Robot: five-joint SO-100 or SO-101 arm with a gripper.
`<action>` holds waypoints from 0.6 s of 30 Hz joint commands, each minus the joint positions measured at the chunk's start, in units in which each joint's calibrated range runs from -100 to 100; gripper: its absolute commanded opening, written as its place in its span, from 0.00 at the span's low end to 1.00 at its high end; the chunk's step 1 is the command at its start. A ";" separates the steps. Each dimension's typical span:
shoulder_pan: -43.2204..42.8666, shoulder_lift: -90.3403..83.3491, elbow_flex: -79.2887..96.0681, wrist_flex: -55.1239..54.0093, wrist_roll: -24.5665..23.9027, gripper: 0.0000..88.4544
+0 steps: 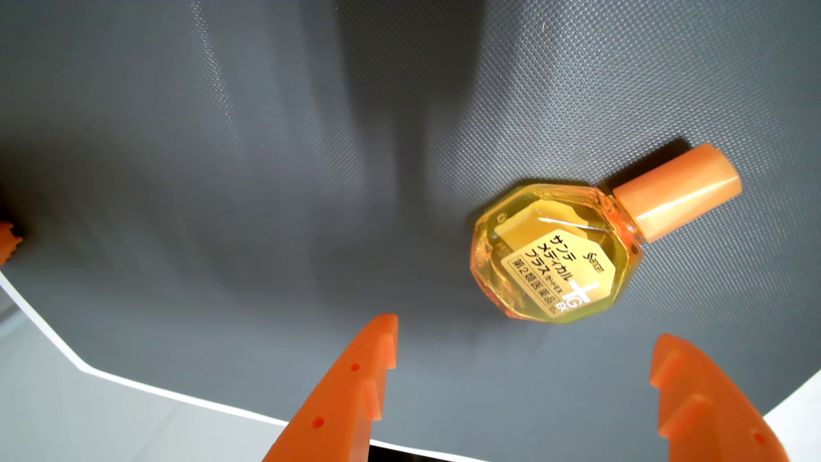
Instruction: Grab the eyedrops
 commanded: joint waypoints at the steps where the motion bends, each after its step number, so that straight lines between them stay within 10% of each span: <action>1: -0.24 0.32 -2.70 -0.16 -0.42 0.37; 18: -2.40 3.47 -2.16 -5.79 -0.42 0.37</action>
